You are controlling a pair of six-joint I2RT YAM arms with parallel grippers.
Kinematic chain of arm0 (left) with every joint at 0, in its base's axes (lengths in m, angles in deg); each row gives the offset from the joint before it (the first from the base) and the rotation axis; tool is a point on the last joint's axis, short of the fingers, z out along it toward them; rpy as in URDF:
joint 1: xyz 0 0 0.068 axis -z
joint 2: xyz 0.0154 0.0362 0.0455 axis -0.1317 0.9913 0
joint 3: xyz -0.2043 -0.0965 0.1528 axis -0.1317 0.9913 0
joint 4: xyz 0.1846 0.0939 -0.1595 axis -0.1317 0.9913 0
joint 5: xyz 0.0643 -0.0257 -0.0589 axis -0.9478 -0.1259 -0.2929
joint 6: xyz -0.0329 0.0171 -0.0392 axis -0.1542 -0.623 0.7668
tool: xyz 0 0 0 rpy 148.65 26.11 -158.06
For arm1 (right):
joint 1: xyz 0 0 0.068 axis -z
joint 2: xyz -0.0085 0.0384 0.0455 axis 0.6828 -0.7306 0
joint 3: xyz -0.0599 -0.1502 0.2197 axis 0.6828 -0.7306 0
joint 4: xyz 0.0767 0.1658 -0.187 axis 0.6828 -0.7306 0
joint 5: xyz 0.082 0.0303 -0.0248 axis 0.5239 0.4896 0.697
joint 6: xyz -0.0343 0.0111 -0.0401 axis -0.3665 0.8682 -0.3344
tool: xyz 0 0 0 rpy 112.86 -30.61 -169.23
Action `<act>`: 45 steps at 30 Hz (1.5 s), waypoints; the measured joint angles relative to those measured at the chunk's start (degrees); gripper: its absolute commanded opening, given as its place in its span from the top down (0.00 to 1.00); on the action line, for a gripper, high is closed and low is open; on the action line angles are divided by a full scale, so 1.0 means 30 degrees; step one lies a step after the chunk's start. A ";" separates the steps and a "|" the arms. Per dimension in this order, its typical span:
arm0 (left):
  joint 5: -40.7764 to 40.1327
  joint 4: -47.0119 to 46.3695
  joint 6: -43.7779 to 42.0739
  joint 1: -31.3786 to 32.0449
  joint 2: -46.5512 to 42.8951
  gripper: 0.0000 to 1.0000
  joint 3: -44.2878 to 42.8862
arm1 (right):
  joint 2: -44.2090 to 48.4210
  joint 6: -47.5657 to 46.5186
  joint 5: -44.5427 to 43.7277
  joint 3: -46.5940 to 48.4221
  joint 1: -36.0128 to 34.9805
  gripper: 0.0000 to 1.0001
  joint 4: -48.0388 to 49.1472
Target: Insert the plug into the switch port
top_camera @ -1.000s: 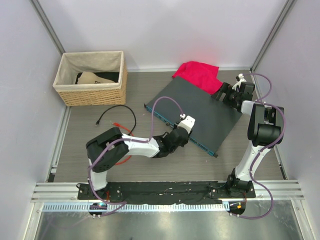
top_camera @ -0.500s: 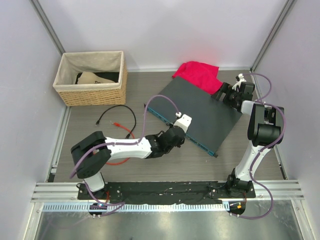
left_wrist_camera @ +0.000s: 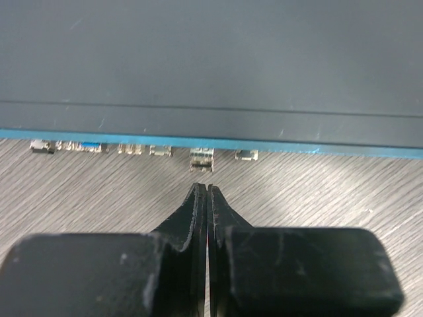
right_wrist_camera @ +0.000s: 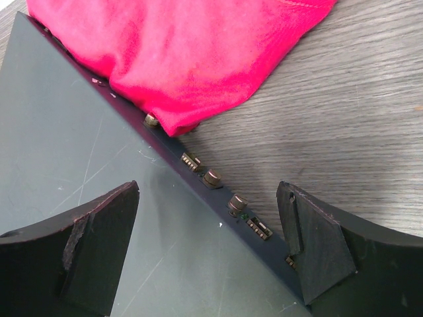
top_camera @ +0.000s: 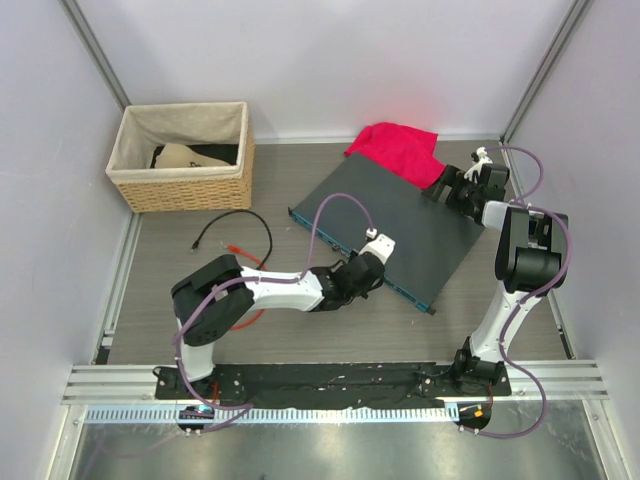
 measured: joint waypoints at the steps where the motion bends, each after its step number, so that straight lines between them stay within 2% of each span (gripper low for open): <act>1: 0.0080 0.0000 0.0000 -0.0036 0.0102 0.99 -0.0109 | -0.0007 0.0000 0.0007 0.0015 0.0000 0.06 -0.0022; 25: 0.0044 -0.1035 -0.0146 -0.0590 0.1056 0.98 -0.0488 | -0.0707 -0.0255 0.1290 0.0860 0.0000 0.06 -0.0546; 45: -0.0219 -0.1858 0.0073 -0.0627 0.1195 0.90 -0.0350 | -0.1596 -0.1151 0.3206 0.2222 0.0087 0.07 -0.2047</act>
